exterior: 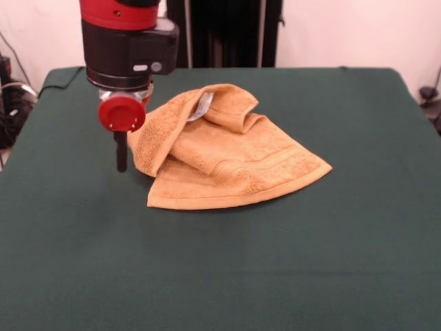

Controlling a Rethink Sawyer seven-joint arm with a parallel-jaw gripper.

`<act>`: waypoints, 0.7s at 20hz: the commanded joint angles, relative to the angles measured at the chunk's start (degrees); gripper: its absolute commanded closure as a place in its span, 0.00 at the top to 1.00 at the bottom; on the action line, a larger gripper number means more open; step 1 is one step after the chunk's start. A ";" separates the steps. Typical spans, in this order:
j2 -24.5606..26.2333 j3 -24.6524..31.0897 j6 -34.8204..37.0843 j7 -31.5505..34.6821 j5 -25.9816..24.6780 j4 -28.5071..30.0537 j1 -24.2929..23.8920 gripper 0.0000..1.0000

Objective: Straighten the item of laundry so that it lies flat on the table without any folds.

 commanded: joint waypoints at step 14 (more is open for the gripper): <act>-8.32 25.74 7.72 -29.01 -29.82 9.90 -10.83 1.00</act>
